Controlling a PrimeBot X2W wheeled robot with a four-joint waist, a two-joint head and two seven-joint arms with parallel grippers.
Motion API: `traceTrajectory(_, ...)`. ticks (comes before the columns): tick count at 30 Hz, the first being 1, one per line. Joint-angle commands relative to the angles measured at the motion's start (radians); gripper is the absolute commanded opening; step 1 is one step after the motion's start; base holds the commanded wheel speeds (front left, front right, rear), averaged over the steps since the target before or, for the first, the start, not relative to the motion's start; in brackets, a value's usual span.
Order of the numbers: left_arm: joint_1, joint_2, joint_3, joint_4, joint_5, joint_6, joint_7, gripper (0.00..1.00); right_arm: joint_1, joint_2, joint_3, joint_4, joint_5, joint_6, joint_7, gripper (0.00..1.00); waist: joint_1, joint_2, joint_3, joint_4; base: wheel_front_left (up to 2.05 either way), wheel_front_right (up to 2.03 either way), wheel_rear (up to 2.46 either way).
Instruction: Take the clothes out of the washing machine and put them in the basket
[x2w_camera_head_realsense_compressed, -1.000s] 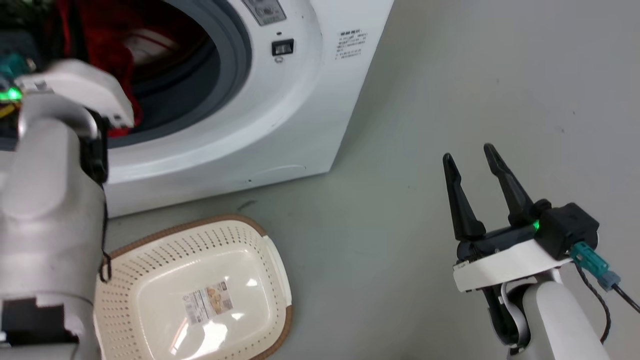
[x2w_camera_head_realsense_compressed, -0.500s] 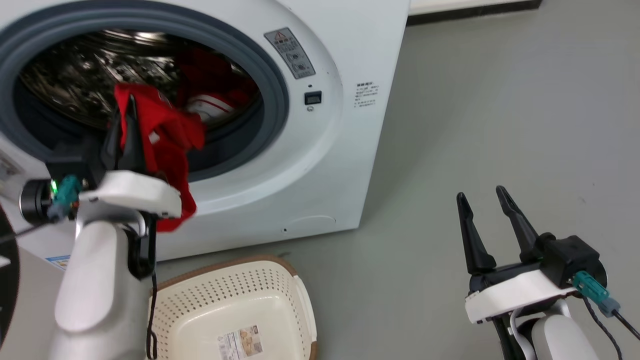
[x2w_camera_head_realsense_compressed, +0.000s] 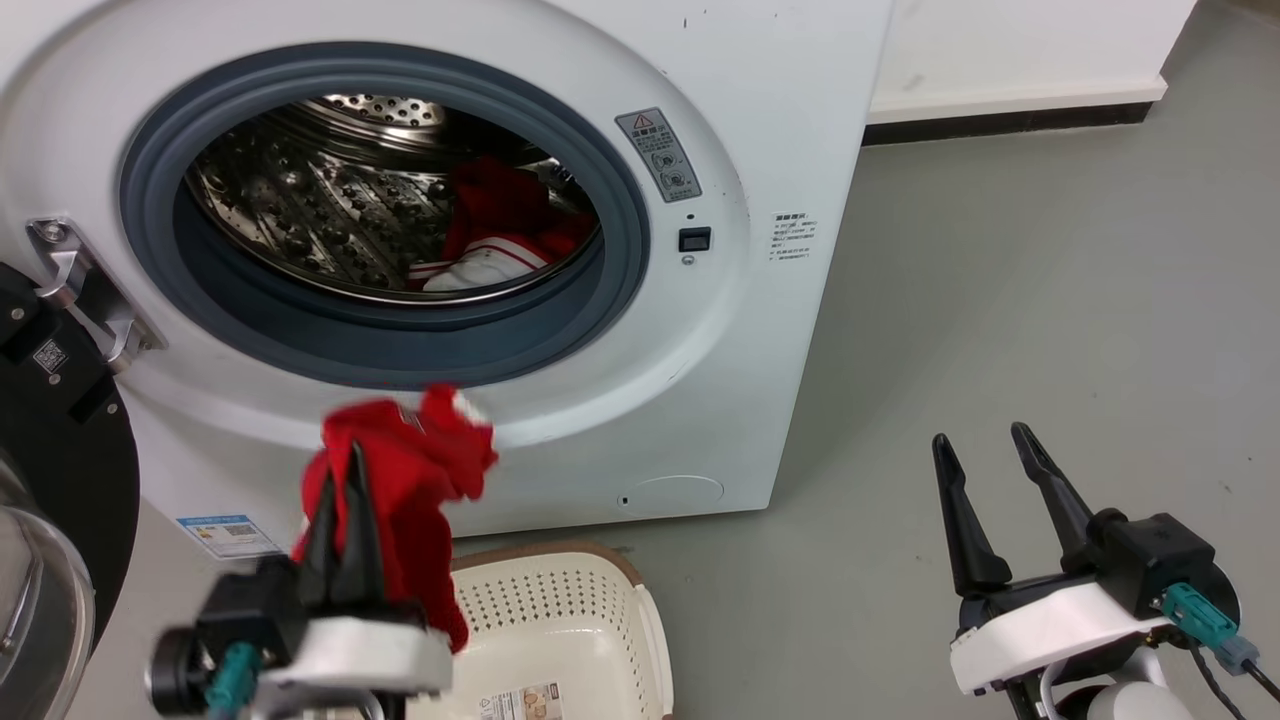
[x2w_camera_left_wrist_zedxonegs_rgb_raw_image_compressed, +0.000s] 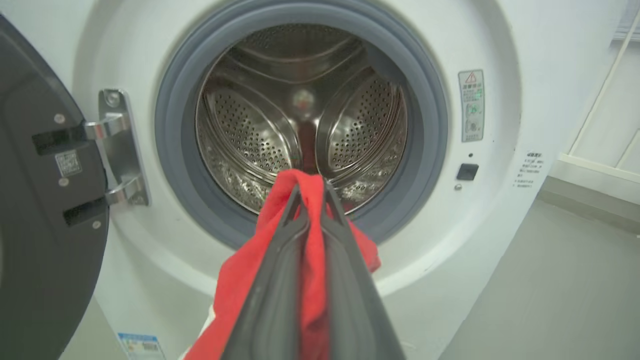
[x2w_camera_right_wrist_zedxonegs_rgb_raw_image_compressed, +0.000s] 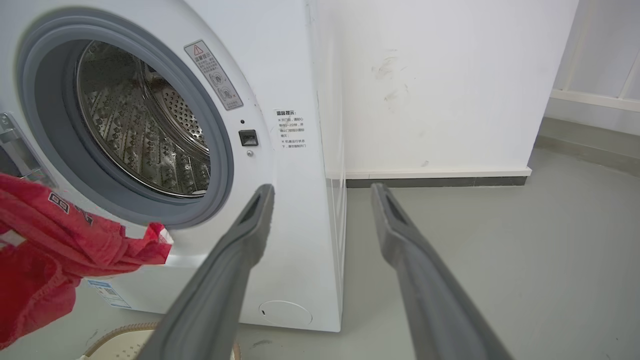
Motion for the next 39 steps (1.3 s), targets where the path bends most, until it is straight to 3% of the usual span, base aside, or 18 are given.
traceTrajectory(1,0.020,-0.003,-0.006,0.008,-0.004,0.005,-0.003,0.00,0.008,0.001,-0.001,-0.006,-0.008,0.000,0.002,1.00,0.0003,-0.0001,0.003,0.003,0.00,0.00,0.00)
traceTrajectory(10,0.080,-0.016,-0.085,0.224,-0.106,0.031,-0.003,0.00,-0.022,0.001,0.000,-0.032,-0.006,0.000,0.007,1.00,0.0003,-0.0001,0.083,0.023,0.00,0.00,0.00)
traceTrajectory(23,-0.147,-0.013,-0.060,0.606,-0.128,0.011,-0.003,0.00,-0.124,0.001,0.038,-0.015,0.011,0.000,-0.017,1.00,0.0003,-0.0001,0.307,-0.024,0.00,0.00,0.00)
traceTrajectory(31,-0.339,0.012,-0.036,0.826,-0.105,-0.013,-0.003,0.00,-0.219,0.001,0.080,-0.007,0.026,0.000,-0.060,1.00,0.0003,-0.0001,0.476,-0.048,0.00,0.00,0.00)
traceTrajectory(39,-0.532,0.046,-0.023,0.981,-0.082,-0.007,-0.003,0.00,-0.313,0.001,0.115,0.022,0.037,0.000,-0.085,1.00,0.0003,-0.0001,0.620,-0.071,0.00,0.00,0.00)
